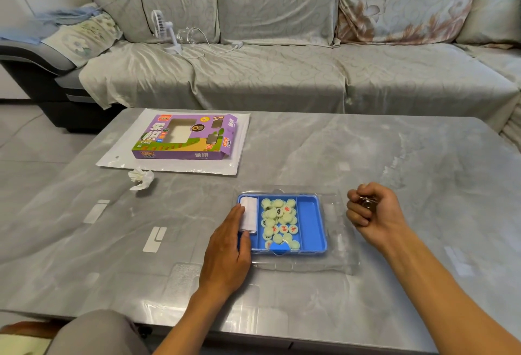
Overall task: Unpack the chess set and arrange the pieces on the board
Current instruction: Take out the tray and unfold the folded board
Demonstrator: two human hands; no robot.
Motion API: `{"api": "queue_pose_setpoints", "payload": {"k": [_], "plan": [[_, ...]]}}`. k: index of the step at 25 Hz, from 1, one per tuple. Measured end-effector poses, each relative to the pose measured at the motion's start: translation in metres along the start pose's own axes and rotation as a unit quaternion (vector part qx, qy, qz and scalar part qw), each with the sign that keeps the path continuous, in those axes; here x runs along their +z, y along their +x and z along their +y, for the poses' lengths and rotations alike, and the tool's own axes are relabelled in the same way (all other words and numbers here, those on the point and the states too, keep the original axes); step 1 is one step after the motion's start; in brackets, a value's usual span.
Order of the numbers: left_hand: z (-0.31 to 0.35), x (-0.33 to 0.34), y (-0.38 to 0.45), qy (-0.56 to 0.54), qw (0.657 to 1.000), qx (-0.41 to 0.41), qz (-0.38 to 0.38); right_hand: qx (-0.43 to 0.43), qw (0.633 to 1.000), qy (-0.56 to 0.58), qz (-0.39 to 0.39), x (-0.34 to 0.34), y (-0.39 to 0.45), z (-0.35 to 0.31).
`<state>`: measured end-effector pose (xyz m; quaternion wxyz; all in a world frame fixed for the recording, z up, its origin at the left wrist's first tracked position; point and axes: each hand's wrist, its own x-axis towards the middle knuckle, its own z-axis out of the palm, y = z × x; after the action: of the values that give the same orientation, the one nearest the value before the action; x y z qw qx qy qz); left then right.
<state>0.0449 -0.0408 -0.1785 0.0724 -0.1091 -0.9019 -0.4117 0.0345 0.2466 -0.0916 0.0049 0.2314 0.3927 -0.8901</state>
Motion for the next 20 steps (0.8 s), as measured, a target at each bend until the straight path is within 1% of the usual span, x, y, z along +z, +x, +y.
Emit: {"api": "queue_pose_setpoints", "payload": {"k": [1,3,5,7,9,10,11,12,13,14,15,16,17,18,19,20], "plan": [[0.0,0.0,0.0,0.0,1.0,-0.002,-0.001,0.017,0.999,0.027,-0.016,0.004,-0.004,0.001],[0.0,0.0,0.0,0.001,1.0,-0.006,-0.003,0.063,0.997,0.041,-0.02,0.014,-0.007,0.008],[0.002,0.0,0.0,0.001,1.0,-0.011,-0.004,0.101,0.994,0.033,-0.003,0.021,-0.006,0.017],[0.002,-0.001,0.0,0.001,1.0,-0.011,-0.003,0.11,0.994,0.015,0.022,0.026,-0.004,0.025],[0.002,-0.001,-0.001,-0.001,1.0,-0.01,-0.003,0.077,0.995,-0.026,0.065,0.024,-0.002,0.024],[0.002,-0.001,0.0,-0.002,1.0,-0.009,-0.002,0.045,0.992,-0.074,0.089,0.021,-0.002,0.02],[0.002,-0.001,0.0,-0.001,1.0,-0.008,-0.001,-0.003,0.981,-0.161,0.111,0.015,-0.001,0.014],[0.002,0.0,0.0,0.001,1.0,-0.006,0.0,-0.065,0.948,-0.288,0.121,0.009,-0.001,0.009],[0.002,0.0,0.0,0.003,1.0,-0.005,0.0,-0.126,0.882,-0.44,0.114,0.004,0.0,0.005],[0.002,0.0,0.0,0.005,1.0,-0.005,0.001,-0.17,0.788,-0.586,0.086,-0.001,0.002,0.004],[0.002,0.0,0.001,0.007,1.0,-0.005,0.001,-0.185,0.687,-0.7,0.054,-0.004,0.004,0.006],[0.001,0.0,0.001,0.007,1.0,-0.005,0.001,-0.181,0.603,-0.776,0.037,-0.004,0.006,0.01],[0.001,0.0,0.001,0.007,1.0,-0.006,0.0,-0.181,0.538,-0.822,0.04,-0.003,0.008,0.015],[0.001,0.0,0.0,0.009,1.0,-0.007,0.0,-0.184,0.49,-0.85,0.052,0.001,0.011,0.019],[0.001,0.0,0.0,0.011,1.0,-0.007,-0.001,-0.178,0.463,-0.866,0.064,0.007,0.014,0.023],[0.002,0.0,0.0,0.012,1.0,-0.006,-0.001,-0.158,0.46,-0.871,0.071,0.014,0.016,0.025]]}}
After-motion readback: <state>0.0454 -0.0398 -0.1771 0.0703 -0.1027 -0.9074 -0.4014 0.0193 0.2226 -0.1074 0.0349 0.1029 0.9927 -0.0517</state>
